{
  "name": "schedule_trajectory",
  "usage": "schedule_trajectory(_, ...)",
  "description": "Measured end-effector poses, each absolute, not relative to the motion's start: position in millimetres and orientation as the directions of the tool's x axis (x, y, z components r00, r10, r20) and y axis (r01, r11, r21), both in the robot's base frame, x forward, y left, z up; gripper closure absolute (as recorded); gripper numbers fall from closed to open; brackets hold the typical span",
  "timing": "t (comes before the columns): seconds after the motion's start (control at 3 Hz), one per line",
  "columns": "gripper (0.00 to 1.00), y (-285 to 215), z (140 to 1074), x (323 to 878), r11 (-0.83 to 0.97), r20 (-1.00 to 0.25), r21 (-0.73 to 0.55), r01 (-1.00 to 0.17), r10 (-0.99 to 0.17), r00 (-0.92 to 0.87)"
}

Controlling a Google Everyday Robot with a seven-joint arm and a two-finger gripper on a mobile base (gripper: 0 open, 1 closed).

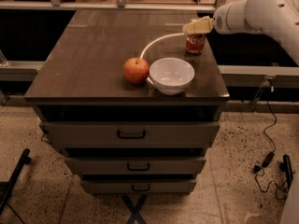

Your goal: Pick coke can

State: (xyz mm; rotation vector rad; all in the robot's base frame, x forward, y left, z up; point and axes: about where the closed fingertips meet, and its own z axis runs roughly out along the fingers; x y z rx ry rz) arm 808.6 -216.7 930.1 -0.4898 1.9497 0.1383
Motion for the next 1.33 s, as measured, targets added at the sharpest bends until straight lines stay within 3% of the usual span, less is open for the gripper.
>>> schedule_trajectory(0.33, 0.18, -221.4, 920.8, 810.2, 0.917, -0.893, -0.103, -0.385, -0.256, -0.371)
schedule_trajectory(1.33, 0.88, -220.1, 930.6, 806.8, 0.901, -0.902, -0.118, -0.417, -0.273, -0.334)
